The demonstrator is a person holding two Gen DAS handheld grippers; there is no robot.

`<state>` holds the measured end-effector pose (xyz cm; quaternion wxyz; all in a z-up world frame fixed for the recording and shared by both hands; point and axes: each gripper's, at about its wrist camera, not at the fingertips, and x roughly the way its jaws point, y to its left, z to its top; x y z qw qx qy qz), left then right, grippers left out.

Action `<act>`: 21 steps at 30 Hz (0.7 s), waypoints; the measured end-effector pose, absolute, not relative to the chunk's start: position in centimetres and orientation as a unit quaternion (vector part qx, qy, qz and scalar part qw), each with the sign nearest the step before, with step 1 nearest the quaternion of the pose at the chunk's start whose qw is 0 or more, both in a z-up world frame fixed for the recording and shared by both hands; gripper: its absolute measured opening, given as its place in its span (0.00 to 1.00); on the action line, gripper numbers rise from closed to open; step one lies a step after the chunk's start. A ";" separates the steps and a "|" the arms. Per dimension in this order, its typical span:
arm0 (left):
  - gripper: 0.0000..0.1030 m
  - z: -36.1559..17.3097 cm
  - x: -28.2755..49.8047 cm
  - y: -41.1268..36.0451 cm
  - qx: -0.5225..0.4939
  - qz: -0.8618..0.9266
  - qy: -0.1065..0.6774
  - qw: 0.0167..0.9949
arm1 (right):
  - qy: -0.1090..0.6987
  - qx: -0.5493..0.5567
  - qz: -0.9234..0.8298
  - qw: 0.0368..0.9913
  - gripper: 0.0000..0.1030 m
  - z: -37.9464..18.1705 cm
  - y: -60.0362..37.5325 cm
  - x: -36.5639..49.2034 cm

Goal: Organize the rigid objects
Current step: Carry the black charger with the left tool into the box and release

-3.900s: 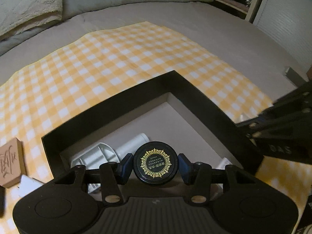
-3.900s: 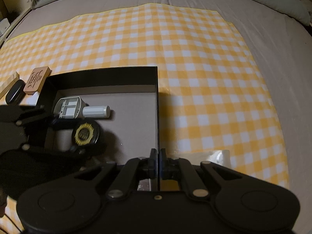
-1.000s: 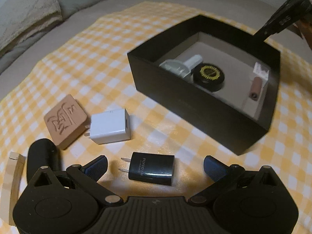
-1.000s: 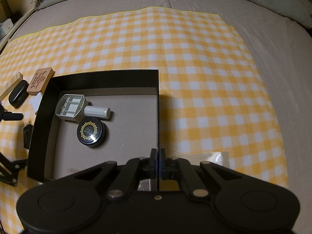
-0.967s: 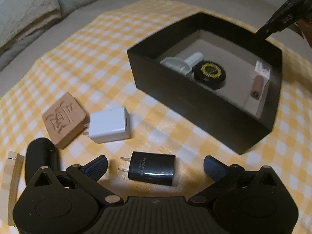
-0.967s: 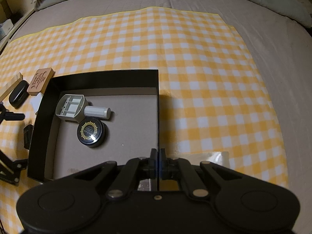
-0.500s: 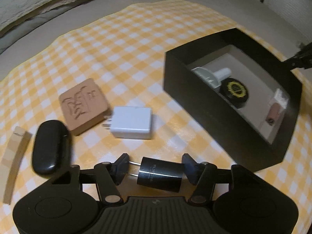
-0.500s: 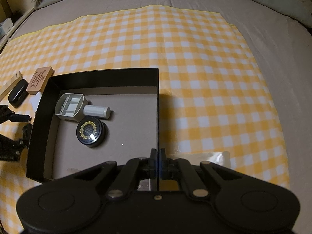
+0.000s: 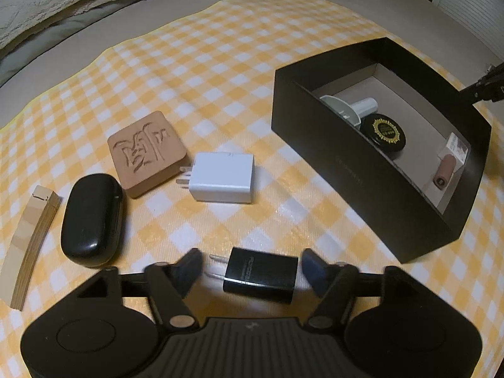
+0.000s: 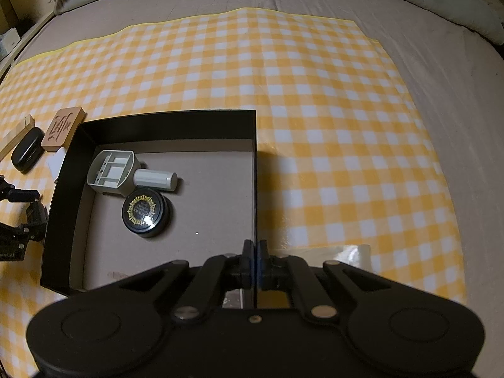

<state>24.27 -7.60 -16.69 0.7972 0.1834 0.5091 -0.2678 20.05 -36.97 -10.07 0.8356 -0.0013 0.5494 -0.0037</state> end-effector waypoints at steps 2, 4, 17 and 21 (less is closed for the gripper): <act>0.66 -16.7 24.2 -7.5 0.186 -0.272 0.511 0.794 | 0.549 -0.001 -0.003 0.836 0.02 -10.1 -36.9 20.0; 0.60 -16.6 24.4 -7.4 0.179 -0.270 0.517 0.793 | 0.549 -0.002 -0.004 0.836 0.02 -10.1 -37.0 20.1; 0.60 -11.3 24.8 -6.8 0.060 -0.211 0.455 0.863 | 0.550 -0.001 -0.004 0.835 0.02 -10.0 -37.0 20.1; 0.60 -9.5 24.0 -9.1 0.044 -0.246 0.430 0.868 | 0.550 -0.002 -0.004 0.835 0.02 -10.1 -36.9 20.1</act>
